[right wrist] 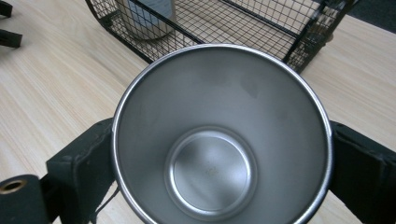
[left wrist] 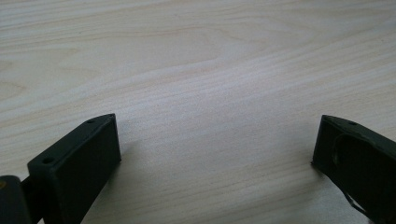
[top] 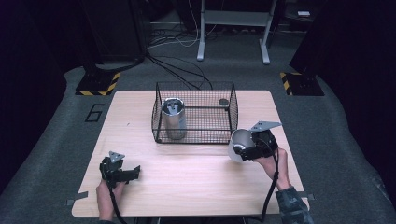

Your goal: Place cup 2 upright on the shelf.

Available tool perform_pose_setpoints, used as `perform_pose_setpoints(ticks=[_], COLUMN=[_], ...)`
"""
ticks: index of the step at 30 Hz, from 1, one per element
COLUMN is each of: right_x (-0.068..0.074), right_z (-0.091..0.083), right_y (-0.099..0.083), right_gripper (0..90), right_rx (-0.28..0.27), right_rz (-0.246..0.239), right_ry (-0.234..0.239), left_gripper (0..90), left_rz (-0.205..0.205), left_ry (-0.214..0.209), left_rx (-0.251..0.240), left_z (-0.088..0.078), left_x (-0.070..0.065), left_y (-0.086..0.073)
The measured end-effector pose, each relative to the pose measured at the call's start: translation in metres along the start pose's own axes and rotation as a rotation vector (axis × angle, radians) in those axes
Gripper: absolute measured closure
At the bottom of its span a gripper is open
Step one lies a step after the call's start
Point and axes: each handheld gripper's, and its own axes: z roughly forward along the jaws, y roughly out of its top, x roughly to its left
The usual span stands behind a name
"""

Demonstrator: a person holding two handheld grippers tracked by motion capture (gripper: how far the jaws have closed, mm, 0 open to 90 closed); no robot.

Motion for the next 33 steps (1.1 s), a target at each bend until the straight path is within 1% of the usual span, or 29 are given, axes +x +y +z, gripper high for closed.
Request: perform_pose_setpoints(ticks=[2,7,8,10,13,18,19,20,22,24,26,28,30,33], right_x=[0.004,0.01,0.012,0.013,0.015,0.021,0.022,0.023,0.023,0.025,0.025,0.027,0.027,0.027], right_z=[0.001,0.002,0.003,0.004,0.007,0.009,0.01,0.01,0.01,0.01,0.01,0.009,0.009,0.008], right_y=[0.003,0.012,0.013,0.016,0.022,0.028,0.029,0.031,0.034,0.037,0.039,0.041,0.044,0.049], right_gripper=[5.6,5.6,5.6,5.5,5.6,5.6,5.6,5.5,5.5,5.6,5.5,5.6,5.6,5.6], right_rx=[-0.003,-0.005,-0.012,-0.008,-0.007,-0.013,-0.018,-0.018,-0.023,-0.02,-0.024,-0.025,-0.031,-0.035], right_rz=[0.005,-0.015,-0.009,-0.008,-0.032,-0.027,-0.033,-0.025,-0.036,-0.035,-0.046,-0.043,-0.054,-0.056], right_ry=[0.002,0.005,0.001,0.01,0.017,0.028,0.031,0.03,0.038,0.037,0.038,0.038,0.037,0.042], left_gripper=[0.4,0.4,0.4,0.4,0.4,0.4,0.4,0.4,0.4,0.4,0.4,0.4,0.4,0.4], left_rz=[0.0,0.001,0.001,0.001,0.001,0.001,0.001,0.001,0.001,0.001,0.001,0.001,0.001,0.001], left_ry=[-0.001,-0.002,-0.002,-0.002,-0.002,-0.001,-0.002,-0.002,-0.002,-0.002,-0.002,-0.002,-0.002,-0.002], left_rx=[0.0,0.0,0.0,0.0,0.0,0.0,0.0,0.0,0.0,0.0,0.0,0.0,0.001,0.0], left_z=[0.0,0.0,0.0,0.0,0.0,0.0,0.0,0.0,0.0,0.0,0.0,0.0,0.0,0.0], left_x=[0.0,0.0,0.0,0.0,0.0,0.0,0.0,0.0,0.0,0.0,0.0,0.0,0.0,0.0], left_y=[0.0,0.0,0.0,0.0,0.0,0.0,0.0,0.0,0.0,0.0,0.0,0.0,0.0,0.0])
